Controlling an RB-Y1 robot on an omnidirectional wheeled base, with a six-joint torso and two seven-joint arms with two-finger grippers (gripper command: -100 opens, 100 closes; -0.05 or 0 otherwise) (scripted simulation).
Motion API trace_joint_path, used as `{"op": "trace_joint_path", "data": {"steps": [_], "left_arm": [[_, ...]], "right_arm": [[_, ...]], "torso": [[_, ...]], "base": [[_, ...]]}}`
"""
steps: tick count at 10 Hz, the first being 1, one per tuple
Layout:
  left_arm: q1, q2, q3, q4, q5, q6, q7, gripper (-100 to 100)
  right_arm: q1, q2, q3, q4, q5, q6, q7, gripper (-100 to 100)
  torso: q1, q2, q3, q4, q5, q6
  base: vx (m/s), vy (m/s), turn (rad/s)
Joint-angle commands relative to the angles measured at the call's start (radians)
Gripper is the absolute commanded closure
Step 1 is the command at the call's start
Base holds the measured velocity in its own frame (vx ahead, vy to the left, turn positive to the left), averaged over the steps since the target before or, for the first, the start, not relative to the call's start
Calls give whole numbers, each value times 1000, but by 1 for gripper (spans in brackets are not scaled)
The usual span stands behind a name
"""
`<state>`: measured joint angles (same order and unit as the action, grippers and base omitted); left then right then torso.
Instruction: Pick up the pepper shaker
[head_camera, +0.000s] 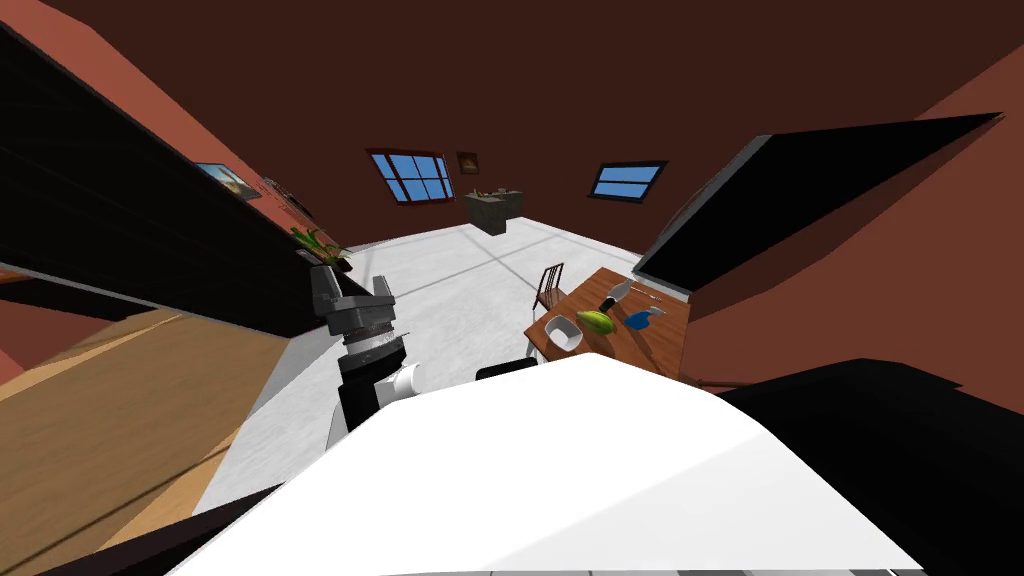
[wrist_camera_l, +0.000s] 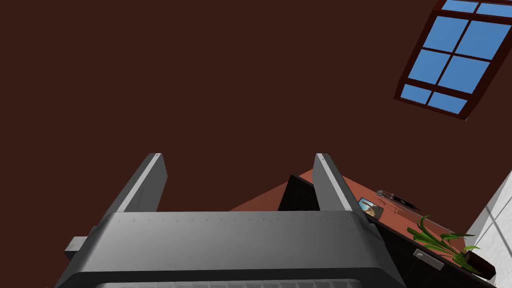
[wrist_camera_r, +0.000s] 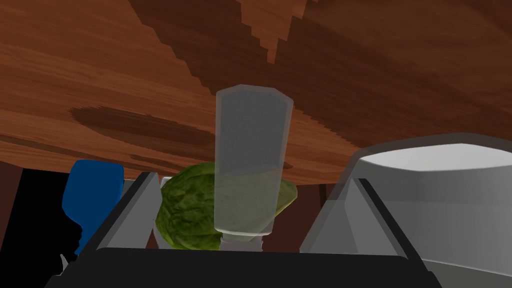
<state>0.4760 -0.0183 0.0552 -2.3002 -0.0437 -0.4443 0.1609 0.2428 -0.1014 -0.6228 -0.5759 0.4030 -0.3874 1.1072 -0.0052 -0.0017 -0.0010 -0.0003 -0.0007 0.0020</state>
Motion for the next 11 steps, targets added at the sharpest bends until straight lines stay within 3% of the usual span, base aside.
{"op": "trace_joint_path", "data": {"steps": [1,3,5,7,8,9,11], "left_arm": [[0,0,0,0,0,0,0,0],[0,0,0,0,0,0,0,0],[0,0,0,0,0,0,0,0],[0,0,0,0,0,0,0,0],[0,0,0,0,0,0,0,0],[0,0,0,0,0,0,0,0],[0,0,0,0,0,0,0,0]], "right_arm": [[-6,32,8,-29,34,-1,23,-100],[1,87,27,-89,84,9,45,-100],[1,87,27,-89,84,9,45,-100],[9,142,46,-148,133,19,67,-100],[14,129,46,-145,120,23,54,-100],[15,132,48,-149,122,25,55,100],[15,131,47,-149,122,24,55,100]], "torso": [[0,0,0,0,0,0],[-3,-3,-2,-1,-1,0],[-1,-2,-1,0,0,-1],[1,2,1,0,0,0],[0,0,0,0,0,0],[2,2,1,0,0,-1],[2,3,2,1,-1,-2]], "base": [[73,-96,-371],[105,-110,-331],[45,-44,-27],[47,-56,-313],[7,-5,-39],[0,0,0],[-1,-2,-6]]}}
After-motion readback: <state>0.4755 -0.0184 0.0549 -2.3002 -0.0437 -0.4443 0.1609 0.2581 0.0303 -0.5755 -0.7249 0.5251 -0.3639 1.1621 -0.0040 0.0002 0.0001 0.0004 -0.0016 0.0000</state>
